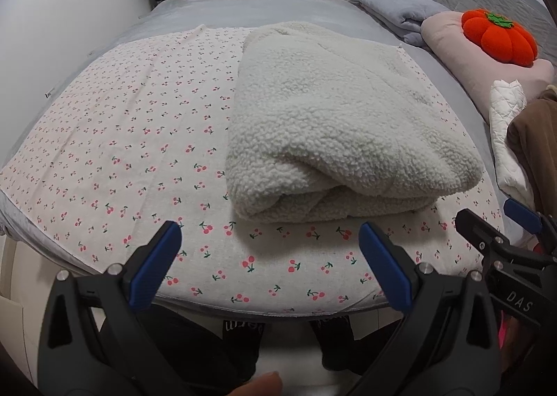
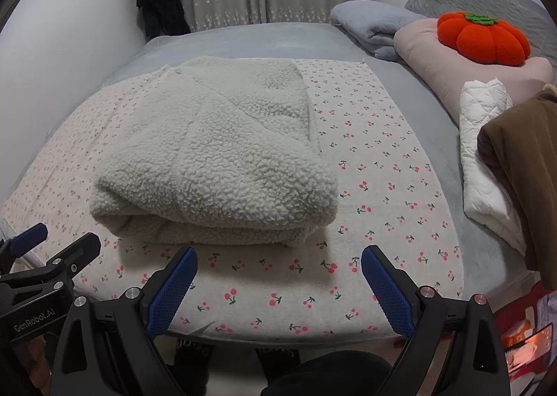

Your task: Fold large clothes

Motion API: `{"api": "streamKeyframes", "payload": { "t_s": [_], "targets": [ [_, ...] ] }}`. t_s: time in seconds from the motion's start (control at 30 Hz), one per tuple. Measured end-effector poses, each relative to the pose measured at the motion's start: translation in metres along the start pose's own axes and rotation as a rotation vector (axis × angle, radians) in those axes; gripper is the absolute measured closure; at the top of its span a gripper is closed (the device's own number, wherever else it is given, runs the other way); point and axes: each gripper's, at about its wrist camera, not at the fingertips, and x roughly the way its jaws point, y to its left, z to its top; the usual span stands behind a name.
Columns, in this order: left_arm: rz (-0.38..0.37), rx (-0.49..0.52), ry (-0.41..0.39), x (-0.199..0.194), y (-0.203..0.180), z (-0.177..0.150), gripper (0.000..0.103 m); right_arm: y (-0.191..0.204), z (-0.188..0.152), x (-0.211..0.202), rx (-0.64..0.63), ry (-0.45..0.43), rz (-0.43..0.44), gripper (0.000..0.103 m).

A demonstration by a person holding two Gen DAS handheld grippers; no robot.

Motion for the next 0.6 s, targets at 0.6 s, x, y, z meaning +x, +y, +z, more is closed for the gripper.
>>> {"api": "streamKeyframes", "payload": {
  "t_s": [0.6],
  "targets": [
    [0.002, -0.005, 0.005, -0.0001, -0.0005, 0.0001, 0.002, 0.0039, -0.0002, -0.0003, -0.007, 0.005, 0.006, 0.006]
  ]
}}
